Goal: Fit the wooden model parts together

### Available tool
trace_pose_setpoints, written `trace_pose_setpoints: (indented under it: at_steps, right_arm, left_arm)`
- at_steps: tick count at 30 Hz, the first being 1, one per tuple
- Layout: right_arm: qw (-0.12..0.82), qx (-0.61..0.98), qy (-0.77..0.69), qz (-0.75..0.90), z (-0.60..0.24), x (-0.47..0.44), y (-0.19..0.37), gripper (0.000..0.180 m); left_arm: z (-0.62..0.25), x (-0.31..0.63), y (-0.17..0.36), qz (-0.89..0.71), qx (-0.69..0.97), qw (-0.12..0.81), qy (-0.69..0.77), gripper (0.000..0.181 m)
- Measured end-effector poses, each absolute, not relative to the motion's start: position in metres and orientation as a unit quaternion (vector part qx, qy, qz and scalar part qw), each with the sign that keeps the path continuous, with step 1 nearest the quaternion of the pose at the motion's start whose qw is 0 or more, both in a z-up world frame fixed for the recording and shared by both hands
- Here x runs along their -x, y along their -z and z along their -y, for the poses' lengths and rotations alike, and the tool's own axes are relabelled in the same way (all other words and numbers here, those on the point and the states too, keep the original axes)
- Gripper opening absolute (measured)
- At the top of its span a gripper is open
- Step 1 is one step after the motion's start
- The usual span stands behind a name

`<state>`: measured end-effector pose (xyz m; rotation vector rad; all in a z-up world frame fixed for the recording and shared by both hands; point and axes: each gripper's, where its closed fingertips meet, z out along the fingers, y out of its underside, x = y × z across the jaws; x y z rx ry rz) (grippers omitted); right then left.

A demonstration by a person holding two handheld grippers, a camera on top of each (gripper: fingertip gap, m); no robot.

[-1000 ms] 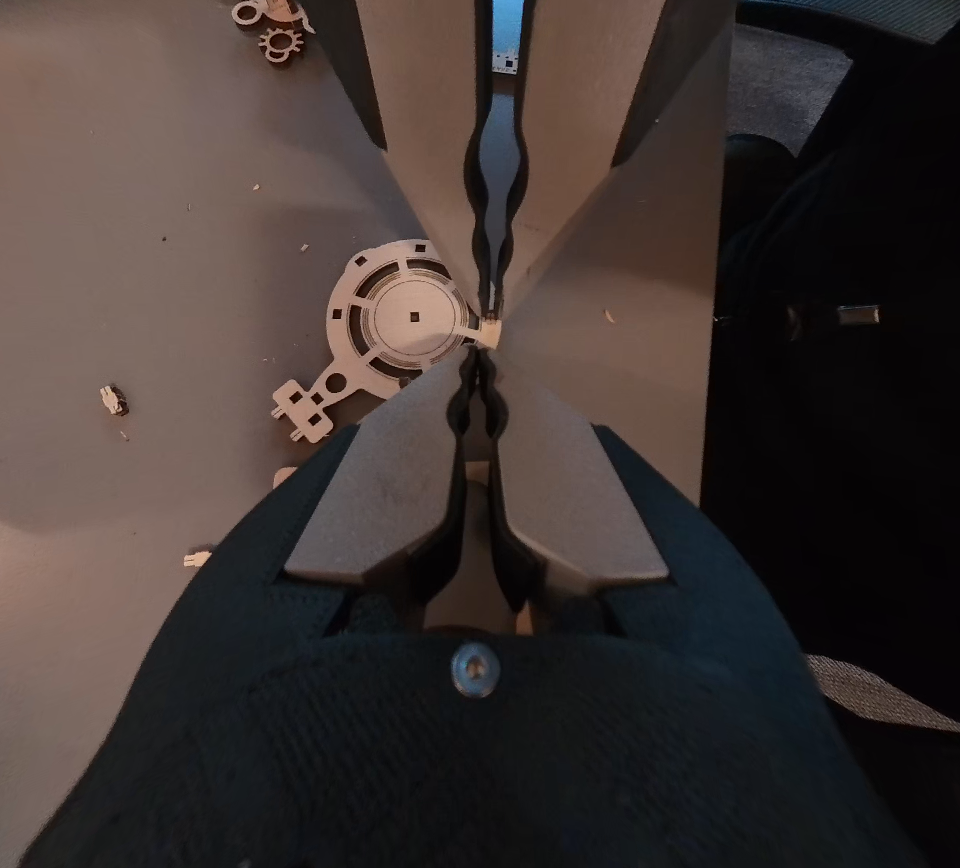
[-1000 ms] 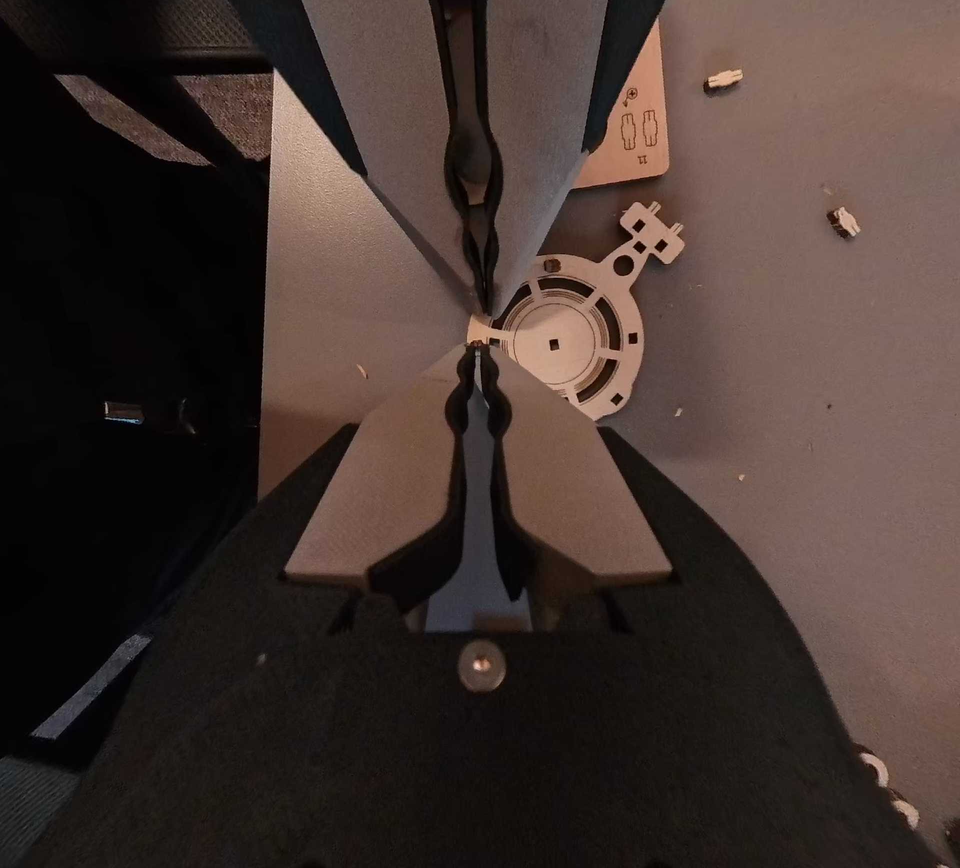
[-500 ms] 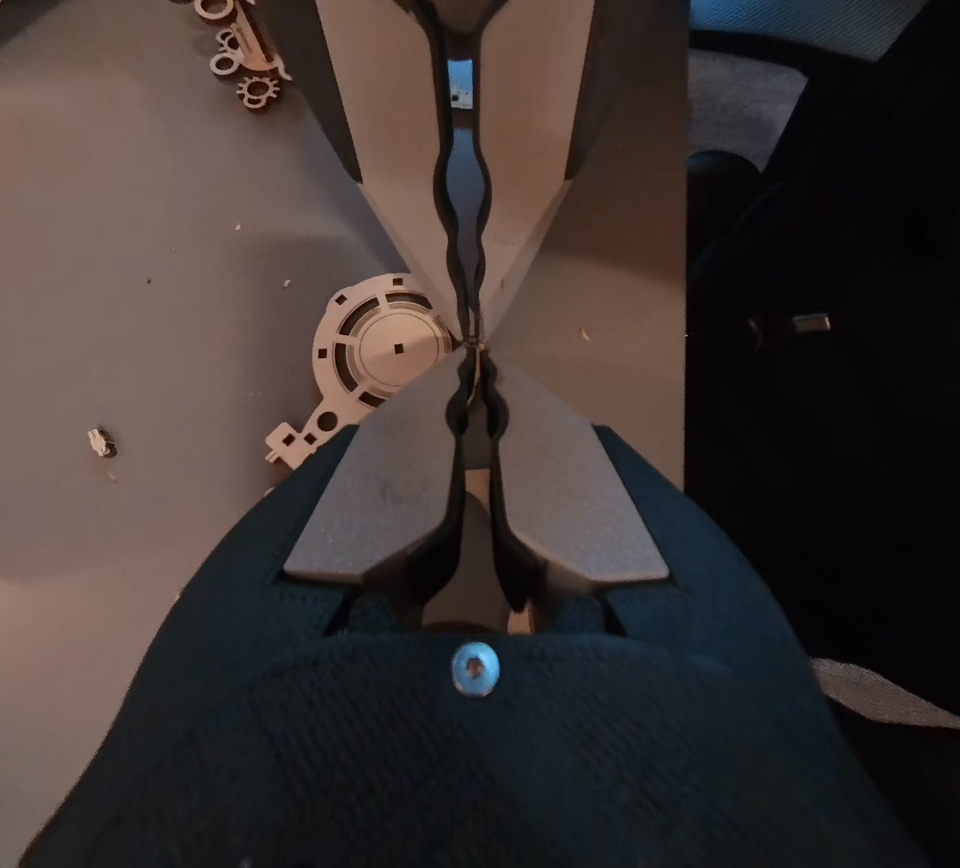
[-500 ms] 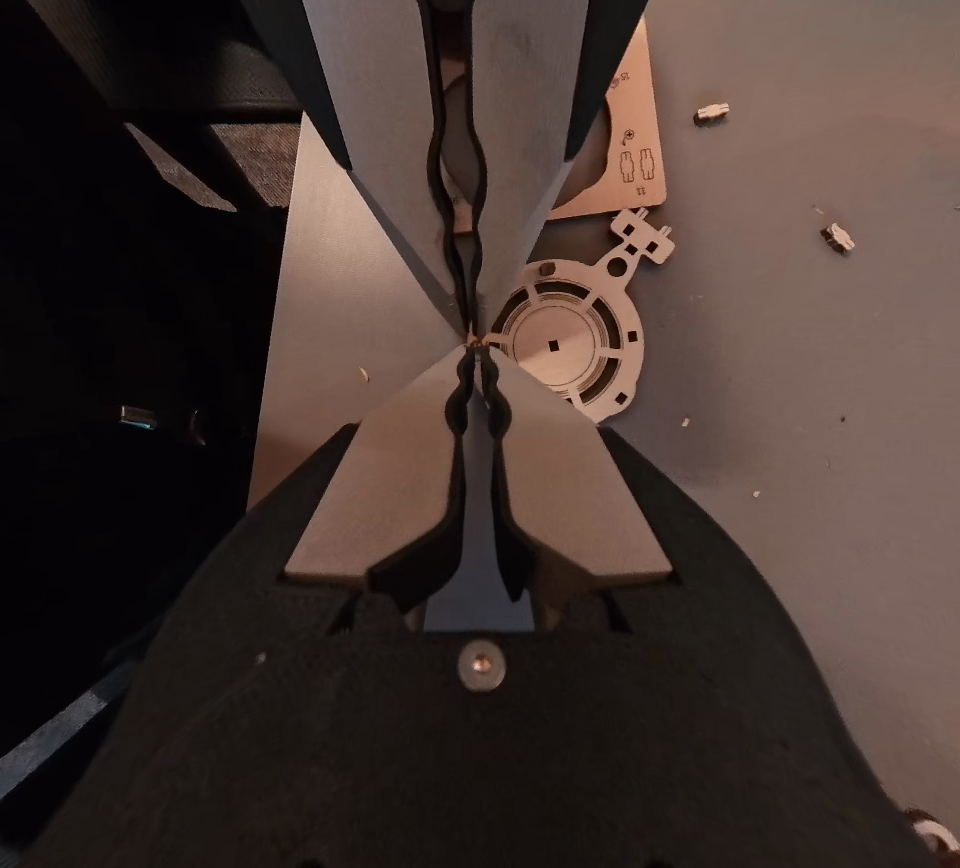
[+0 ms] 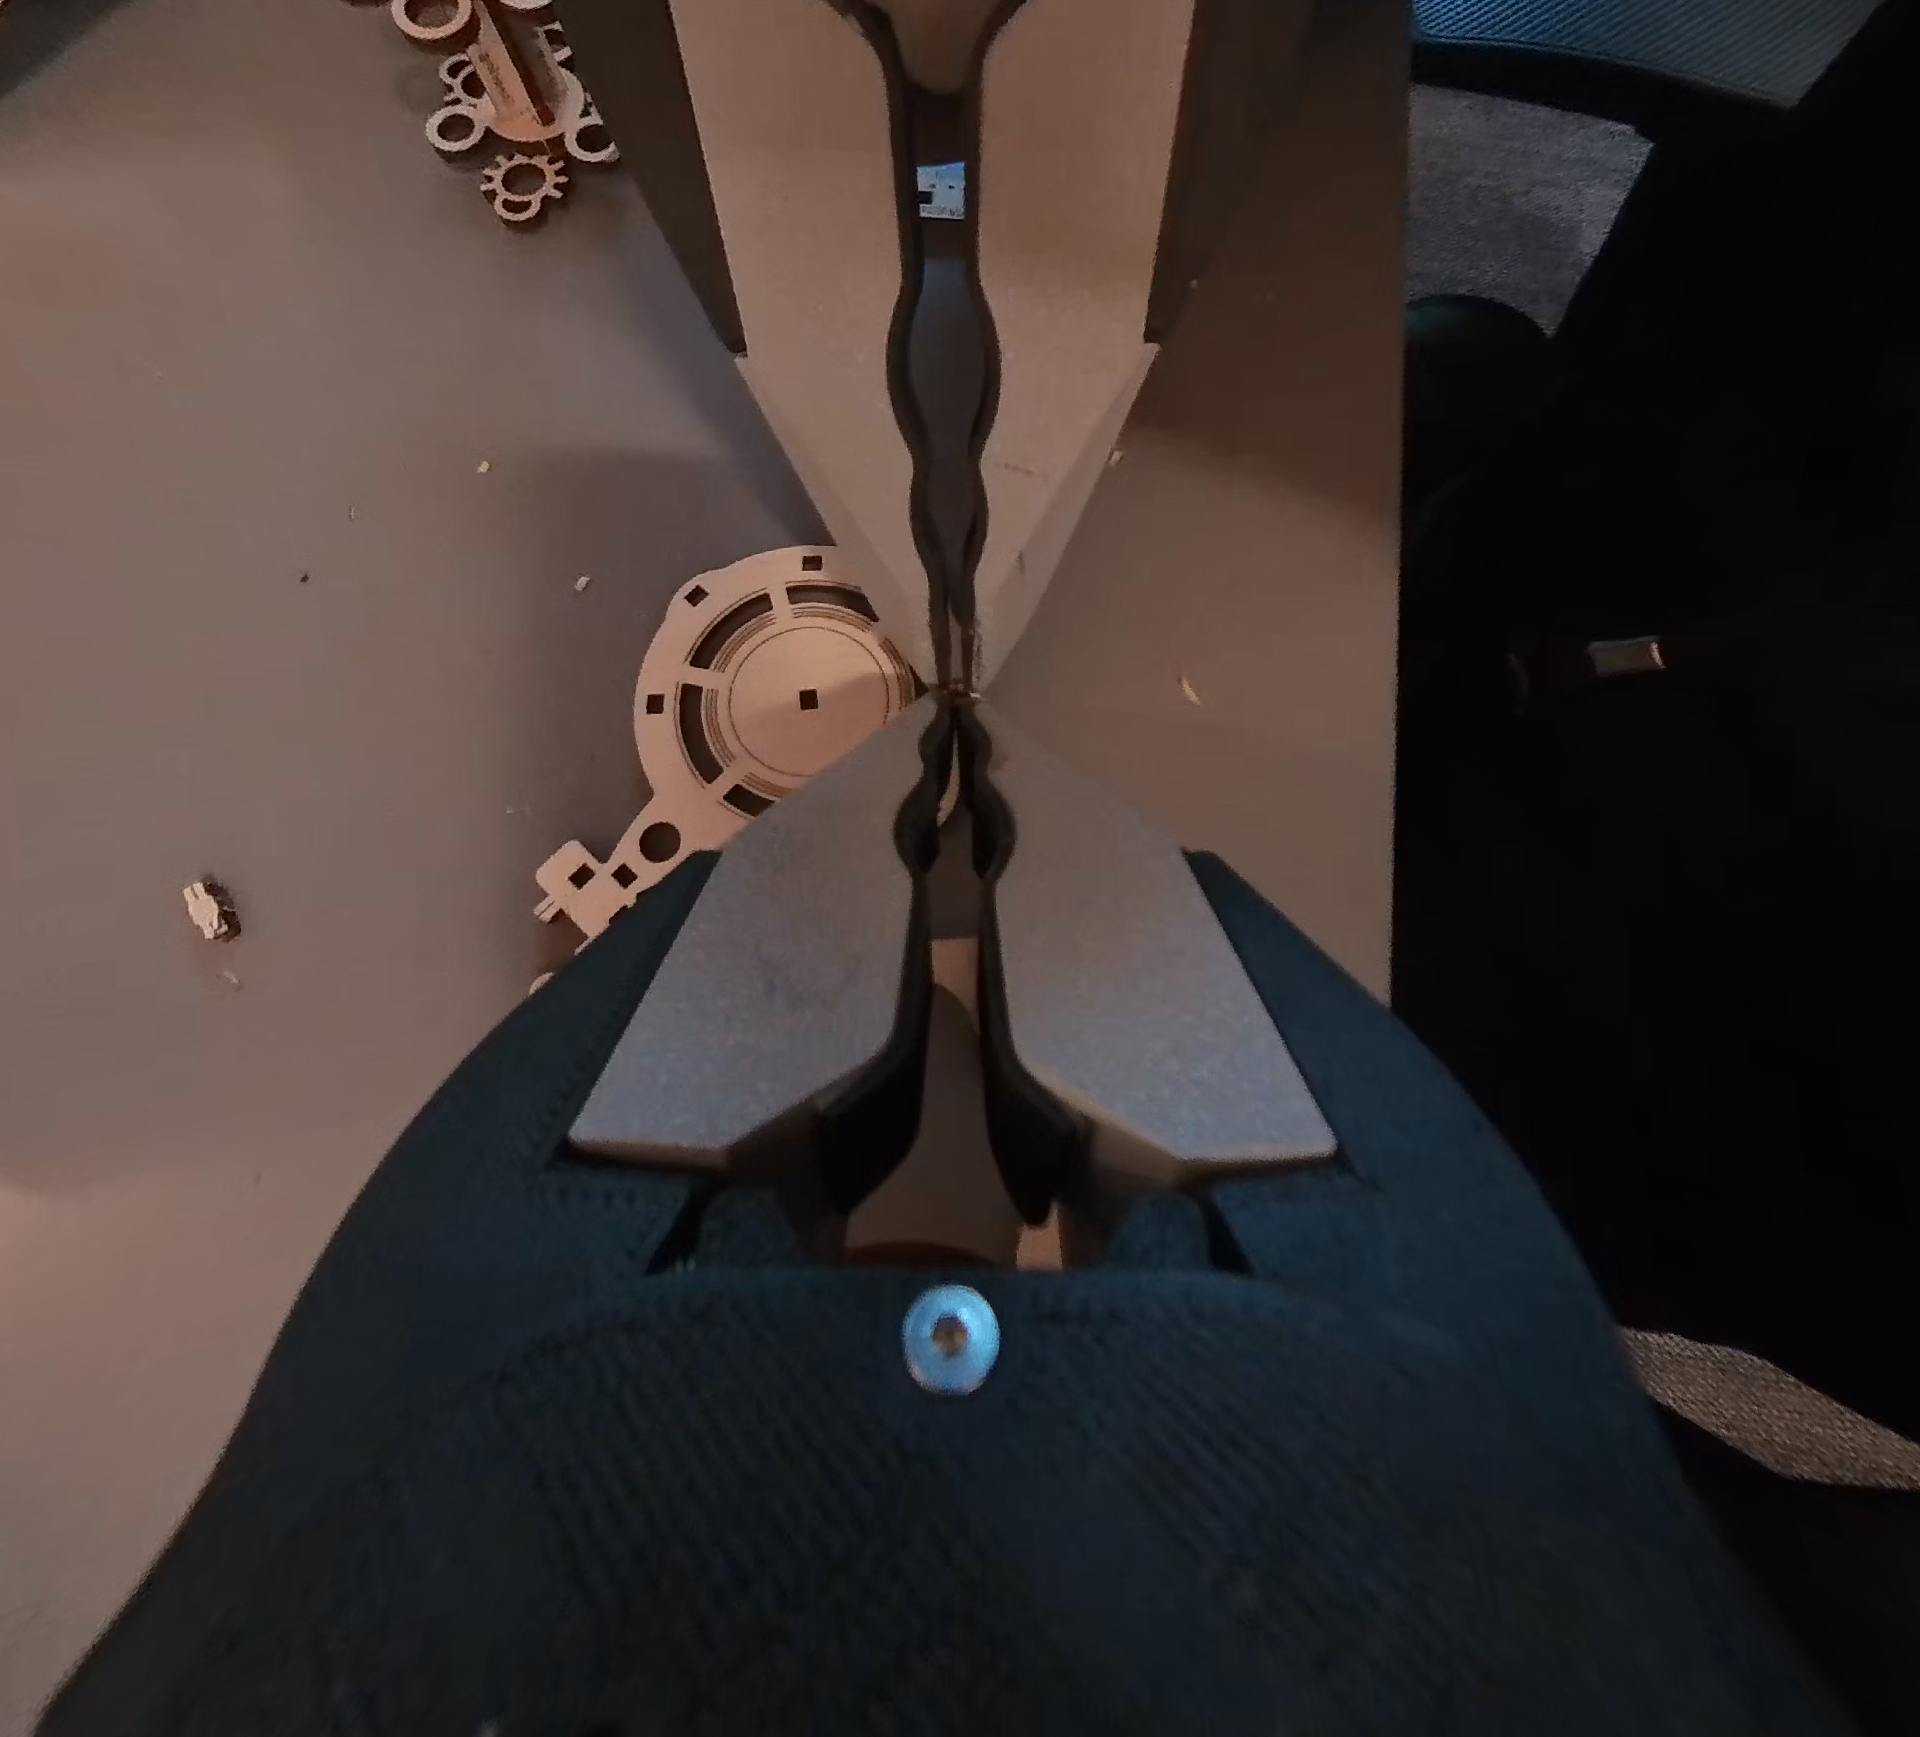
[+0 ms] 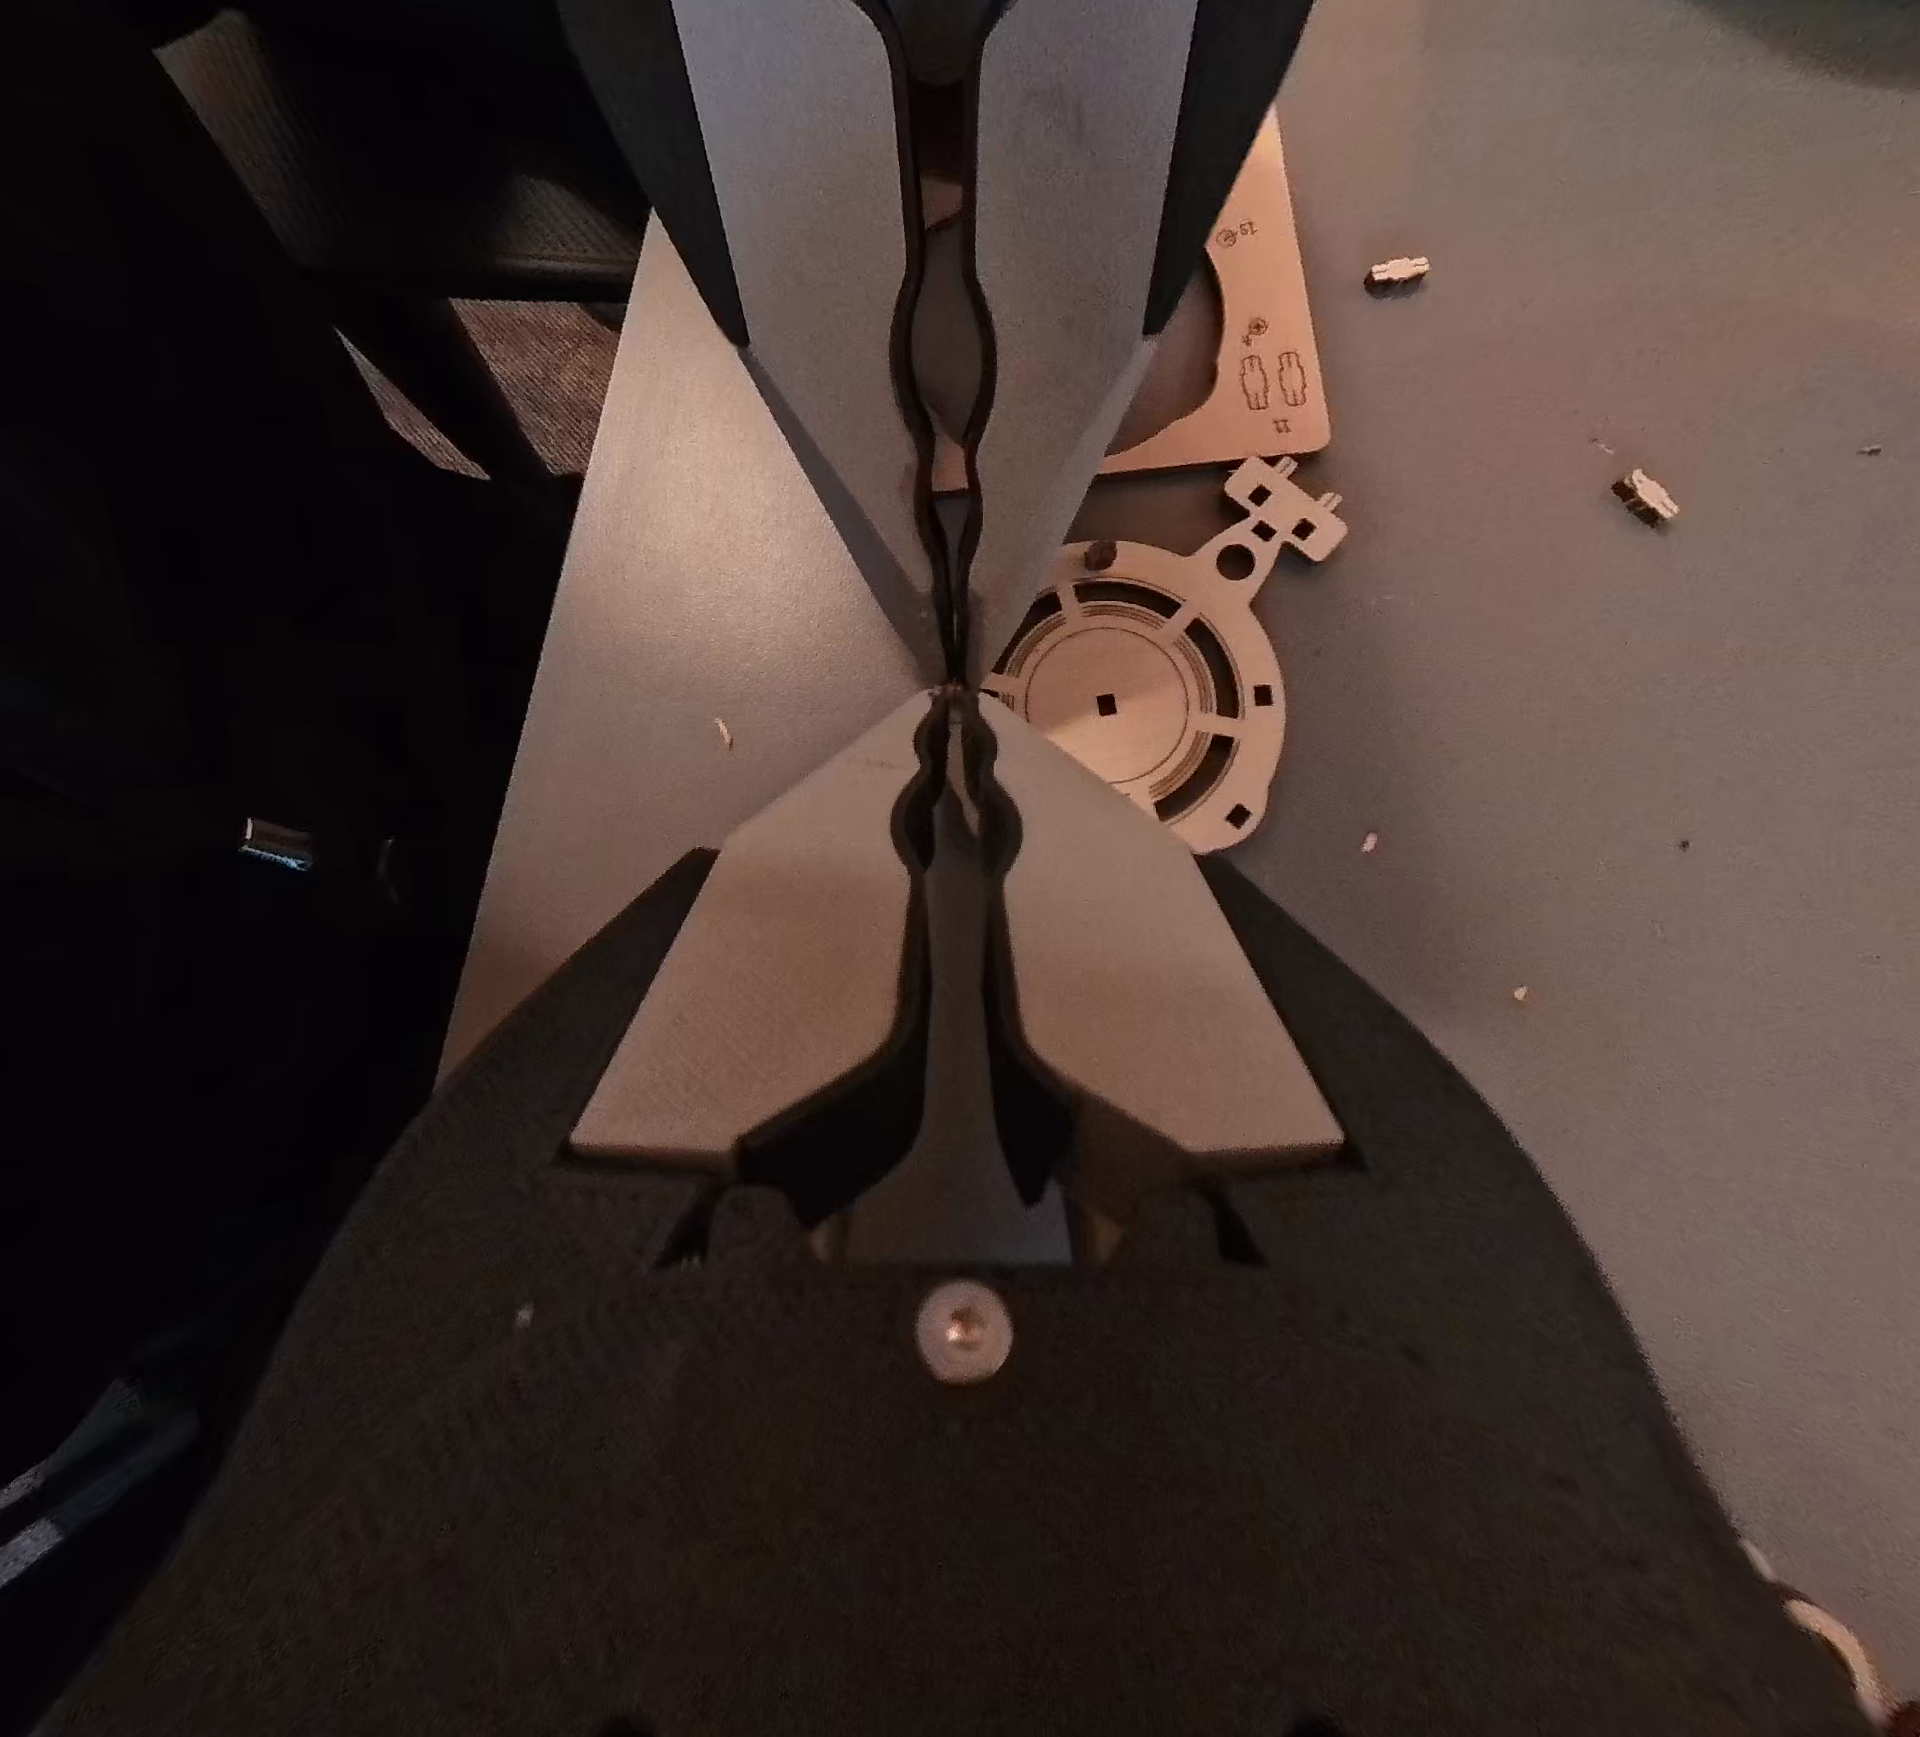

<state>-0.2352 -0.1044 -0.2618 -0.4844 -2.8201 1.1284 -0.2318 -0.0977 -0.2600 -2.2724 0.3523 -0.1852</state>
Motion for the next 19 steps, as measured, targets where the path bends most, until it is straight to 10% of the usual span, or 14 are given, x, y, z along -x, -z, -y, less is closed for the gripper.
trace_pose_setpoints:
  at_steps: [19]
  right_arm:
    - [-0.020,0.182,-0.428,0.885,0.1019,0.2318,0.2597,0.000]
  left_arm:
    - [0.0957,0.2303,0.2611,-0.142,0.901,0.402,0.075,0.000]
